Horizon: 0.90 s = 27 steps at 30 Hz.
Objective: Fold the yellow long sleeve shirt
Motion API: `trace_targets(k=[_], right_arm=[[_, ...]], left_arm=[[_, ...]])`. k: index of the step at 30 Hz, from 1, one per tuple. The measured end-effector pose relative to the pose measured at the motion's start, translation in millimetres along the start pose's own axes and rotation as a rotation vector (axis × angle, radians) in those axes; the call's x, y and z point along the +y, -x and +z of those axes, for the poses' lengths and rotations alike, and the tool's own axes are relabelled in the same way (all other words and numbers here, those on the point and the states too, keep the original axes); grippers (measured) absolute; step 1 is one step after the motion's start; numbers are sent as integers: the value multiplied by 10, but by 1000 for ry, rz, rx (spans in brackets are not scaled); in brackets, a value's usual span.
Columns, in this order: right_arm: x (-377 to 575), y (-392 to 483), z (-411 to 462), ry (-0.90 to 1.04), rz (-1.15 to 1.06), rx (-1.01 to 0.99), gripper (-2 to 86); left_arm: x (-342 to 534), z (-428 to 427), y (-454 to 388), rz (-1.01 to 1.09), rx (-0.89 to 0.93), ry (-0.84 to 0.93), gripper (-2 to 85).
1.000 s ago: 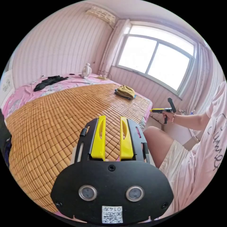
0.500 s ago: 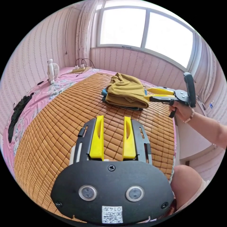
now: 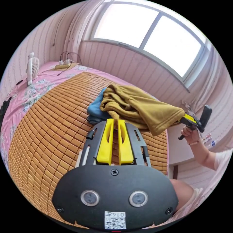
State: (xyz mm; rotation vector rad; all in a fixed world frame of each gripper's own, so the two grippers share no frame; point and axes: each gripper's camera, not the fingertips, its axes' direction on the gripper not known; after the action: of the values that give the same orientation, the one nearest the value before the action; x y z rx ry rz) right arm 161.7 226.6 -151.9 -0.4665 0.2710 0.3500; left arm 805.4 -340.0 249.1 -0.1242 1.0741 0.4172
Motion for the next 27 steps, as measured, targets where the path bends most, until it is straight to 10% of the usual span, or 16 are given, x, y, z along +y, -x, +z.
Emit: trace_targets(k=[10,27], right_arm=[[1816,911,-950,348,430,-229,32],[1324,1874,-1093,419,199,-191,44]], left_arm=[[3033,-1664,-1989,-257,51,153,31],[4290,-3424,-2428,-494,-77,-245,33]])
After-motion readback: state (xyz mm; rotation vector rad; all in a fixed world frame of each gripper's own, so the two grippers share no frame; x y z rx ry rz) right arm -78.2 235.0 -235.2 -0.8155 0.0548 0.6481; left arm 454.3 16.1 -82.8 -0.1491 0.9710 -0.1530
